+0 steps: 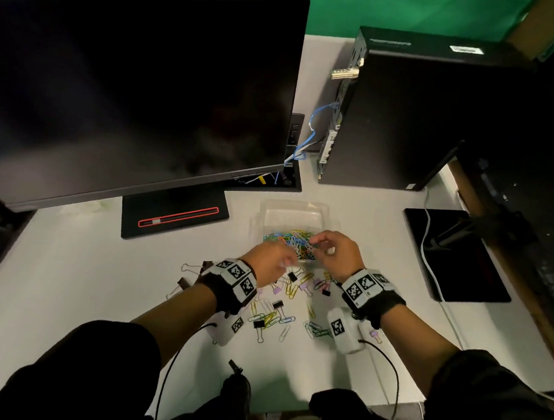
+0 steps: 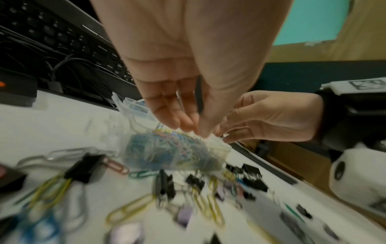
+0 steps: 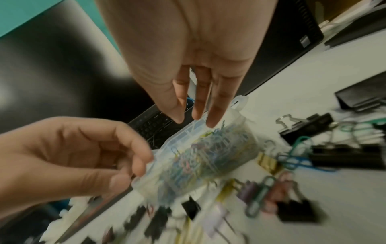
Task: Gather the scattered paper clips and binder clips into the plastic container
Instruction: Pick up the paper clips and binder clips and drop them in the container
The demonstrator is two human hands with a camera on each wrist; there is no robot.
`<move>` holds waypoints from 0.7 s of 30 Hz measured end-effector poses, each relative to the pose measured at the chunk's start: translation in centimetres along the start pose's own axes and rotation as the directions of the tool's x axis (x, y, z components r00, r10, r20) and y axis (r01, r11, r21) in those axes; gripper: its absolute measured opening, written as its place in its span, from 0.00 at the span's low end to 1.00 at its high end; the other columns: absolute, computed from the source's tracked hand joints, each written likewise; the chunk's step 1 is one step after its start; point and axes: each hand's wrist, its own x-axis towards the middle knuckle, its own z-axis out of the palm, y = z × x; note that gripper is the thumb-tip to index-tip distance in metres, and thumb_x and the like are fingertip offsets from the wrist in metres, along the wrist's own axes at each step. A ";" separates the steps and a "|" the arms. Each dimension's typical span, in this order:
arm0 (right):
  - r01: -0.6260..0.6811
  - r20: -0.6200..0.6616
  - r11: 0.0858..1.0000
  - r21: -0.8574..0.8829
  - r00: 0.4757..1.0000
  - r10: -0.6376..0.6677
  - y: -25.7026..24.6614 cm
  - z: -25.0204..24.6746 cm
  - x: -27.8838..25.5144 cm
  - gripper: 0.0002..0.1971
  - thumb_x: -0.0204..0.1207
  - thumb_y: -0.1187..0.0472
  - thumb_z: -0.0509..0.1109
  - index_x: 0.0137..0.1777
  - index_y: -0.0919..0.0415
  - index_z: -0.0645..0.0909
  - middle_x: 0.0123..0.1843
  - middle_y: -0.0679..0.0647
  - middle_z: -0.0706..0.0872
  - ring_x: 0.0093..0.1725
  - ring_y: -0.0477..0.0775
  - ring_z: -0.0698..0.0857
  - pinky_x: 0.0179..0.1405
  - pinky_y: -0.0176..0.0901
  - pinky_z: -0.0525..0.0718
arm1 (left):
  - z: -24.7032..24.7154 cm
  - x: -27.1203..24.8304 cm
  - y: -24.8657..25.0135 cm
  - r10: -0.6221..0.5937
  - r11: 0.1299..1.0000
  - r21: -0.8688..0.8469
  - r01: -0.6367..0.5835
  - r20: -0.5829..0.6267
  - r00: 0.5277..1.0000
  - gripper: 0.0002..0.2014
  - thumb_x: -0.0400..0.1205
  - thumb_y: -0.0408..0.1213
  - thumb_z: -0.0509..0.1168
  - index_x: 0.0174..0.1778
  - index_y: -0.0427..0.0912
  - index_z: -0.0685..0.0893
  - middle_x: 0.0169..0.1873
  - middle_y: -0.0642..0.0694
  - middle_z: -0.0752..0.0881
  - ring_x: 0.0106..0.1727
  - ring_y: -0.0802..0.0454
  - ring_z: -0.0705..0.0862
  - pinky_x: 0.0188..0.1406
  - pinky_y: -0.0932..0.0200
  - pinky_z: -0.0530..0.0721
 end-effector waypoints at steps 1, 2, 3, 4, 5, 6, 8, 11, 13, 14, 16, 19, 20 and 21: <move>0.023 0.031 0.999 -0.034 0.999 -0.022 0.4 0.1 -0.6 0.08 0.69 0.69 0.73 0.47 0.60 0.85 0.46 0.49 0.84 0.41 0.44 0.80 0.46 0.36 0.78 | 0.5 -0.5 -0.2 0.015 0.999 0.035 -0.017 0.064 0.998 0.15 0.79 0.26 0.61 0.57 0.44 0.85 0.54 0.44 0.83 0.47 0.57 0.76 0.56 0.60 0.79; 0.034 0.081 0.998 -0.062 0.996 -0.029 0.6 0.2 -1.4 0.08 0.69 0.70 0.73 0.45 0.59 0.85 0.44 0.48 0.83 0.38 0.42 0.78 0.43 0.35 0.78 | 1.1 -1.0 -0.5 0.013 0.997 0.069 -0.022 0.122 0.993 0.14 0.78 0.28 0.62 0.56 0.45 0.85 0.53 0.45 0.83 0.48 0.56 0.78 0.57 0.58 0.80; 0.046 0.143 0.996 -0.077 0.989 -0.035 1.0 0.3 -2.2 0.08 0.68 0.70 0.73 0.43 0.57 0.84 0.43 0.48 0.83 0.37 0.40 0.78 0.41 0.36 0.79 | 1.7 -1.3 -0.8 0.003 0.995 0.099 -0.020 0.175 0.985 0.14 0.78 0.29 0.63 0.57 0.46 0.84 0.54 0.45 0.82 0.51 0.53 0.80 0.57 0.57 0.79; 0.056 0.210 0.994 -0.094 0.977 -0.035 1.4 0.3 -3.0 0.10 0.67 0.71 0.73 0.40 0.53 0.83 0.43 0.48 0.83 0.35 0.38 0.77 0.40 0.37 0.79 | 2.3 -1.6 -1.1 -0.005 0.992 0.127 -0.023 0.220 0.975 0.14 0.78 0.30 0.63 0.58 0.46 0.84 0.55 0.45 0.81 0.55 0.50 0.81 0.57 0.57 0.78; 0.072 0.277 0.991 -0.113 0.960 -0.038 1.8 0.5 -3.8 0.13 0.67 0.70 0.74 0.39 0.49 0.82 0.43 0.46 0.82 0.35 0.35 0.76 0.40 0.35 0.77 | 2.8 -1.8 -1.3 -0.012 0.988 0.151 -0.027 0.253 0.967 0.15 0.78 0.31 0.63 0.60 0.46 0.82 0.57 0.44 0.80 0.58 0.48 0.81 0.58 0.57 0.76; 0.081 0.346 0.983 -0.164 0.938 -0.020 2.1 0.6 -4.6 0.12 0.66 0.68 0.75 0.41 0.48 0.83 0.43 0.43 0.80 0.35 0.32 0.74 0.41 0.31 0.75 | 3.3 -2.0 -1.5 -0.014 0.984 0.174 -0.035 0.271 0.963 0.16 0.79 0.32 0.63 0.62 0.46 0.81 0.58 0.44 0.79 0.61 0.47 0.79 0.59 0.58 0.75; 0.126 0.460 0.953 -0.275 0.888 0.015 2.7 1.0 -6.0 0.19 0.64 0.59 0.79 0.56 0.55 0.83 0.48 0.43 0.76 0.40 0.34 0.75 0.44 0.26 0.72 | 3.8 -2.1 -1.6 -0.015 0.976 0.212 -0.044 0.272 0.962 0.16 0.80 0.35 0.64 0.64 0.45 0.80 0.61 0.43 0.77 0.63 0.47 0.77 0.61 0.57 0.73; 0.122 0.517 0.927 -0.355 0.852 0.086 3.4 1.8 -7.3 0.37 0.61 0.50 0.80 0.71 0.56 0.71 0.62 0.51 0.71 0.59 0.50 0.76 0.60 0.36 0.74 | 4.2 -2.0 -1.7 -0.015 0.977 0.209 -0.039 0.248 0.969 0.12 0.80 0.37 0.66 0.58 0.42 0.81 0.59 0.42 0.77 0.61 0.46 0.78 0.57 0.57 0.74; 0.111 0.493 0.926 -0.360 0.866 0.088 3.6 2.3 -7.9 0.37 0.62 0.52 0.79 0.71 0.56 0.71 0.64 0.52 0.72 0.62 0.52 0.75 0.62 0.38 0.74 | 4.2 -2.1 -1.7 -0.005 0.981 0.191 -0.042 0.242 0.970 0.10 0.80 0.37 0.65 0.56 0.41 0.82 0.58 0.43 0.78 0.60 0.46 0.79 0.56 0.57 0.75; 0.105 0.486 0.931 -0.349 0.870 0.084 3.6 2.5 -8.0 0.34 0.63 0.54 0.79 0.69 0.56 0.73 0.62 0.52 0.73 0.60 0.51 0.76 0.60 0.37 0.74 | 4.2 -2.2 -1.6 0.001 0.981 0.186 -0.048 0.241 0.971 0.11 0.80 0.36 0.65 0.58 0.41 0.81 0.58 0.43 0.78 0.60 0.45 0.79 0.57 0.57 0.75; 0.090 0.463 0.946 -0.313 0.883 0.069 3.9 2.7 -8.1 0.24 0.65 0.59 0.78 0.62 0.57 0.80 0.56 0.51 0.76 0.51 0.48 0.76 0.51 0.34 0.72 | 4.3 -2.3 -1.4 0.016 0.983 0.175 -0.059 0.238 0.971 0.14 0.81 0.35 0.62 0.63 0.43 0.78 0.60 0.43 0.76 0.60 0.45 0.80 0.58 0.57 0.75; 0.095 0.432 0.958 -0.271 0.901 0.033 4.0 2.8 -8.1 0.11 0.66 0.65 0.76 0.49 0.58 0.87 0.50 0.54 0.84 0.46 0.53 0.82 0.47 0.36 0.75 | 4.5 -2.5 -1.0 0.025 0.985 0.156 -0.068 0.263 0.965 0.18 0.81 0.35 0.61 0.67 0.46 0.77 0.61 0.42 0.75 0.60 0.45 0.79 0.60 0.56 0.76; 0.107 0.431 0.954 -0.280 0.902 0.026 3.9 2.7 -8.1 0.10 0.66 0.67 0.74 0.47 0.58 0.87 0.49 0.56 0.86 0.47 0.54 0.84 0.47 0.35 0.75 | 4.6 -2.5 -0.9 0.029 0.983 0.164 -0.077 0.275 0.961 0.18 0.80 0.34 0.62 0.67 0.45 0.78 0.61 0.41 0.75 0.60 0.45 0.79 0.60 0.55 0.76; 0.123 0.431 0.949 -0.290 0.902 0.015 3.8 2.6 -8.0 0.10 0.67 0.68 0.72 0.47 0.59 0.88 0.49 0.56 0.87 0.48 0.55 0.84 0.46 0.33 0.74 | 4.6 -2.5 -0.8 0.034 0.981 0.175 -0.087 0.283 0.959 0.16 0.80 0.33 0.63 0.65 0.44 0.79 0.61 0.41 0.75 0.59 0.43 0.79 0.60 0.54 0.77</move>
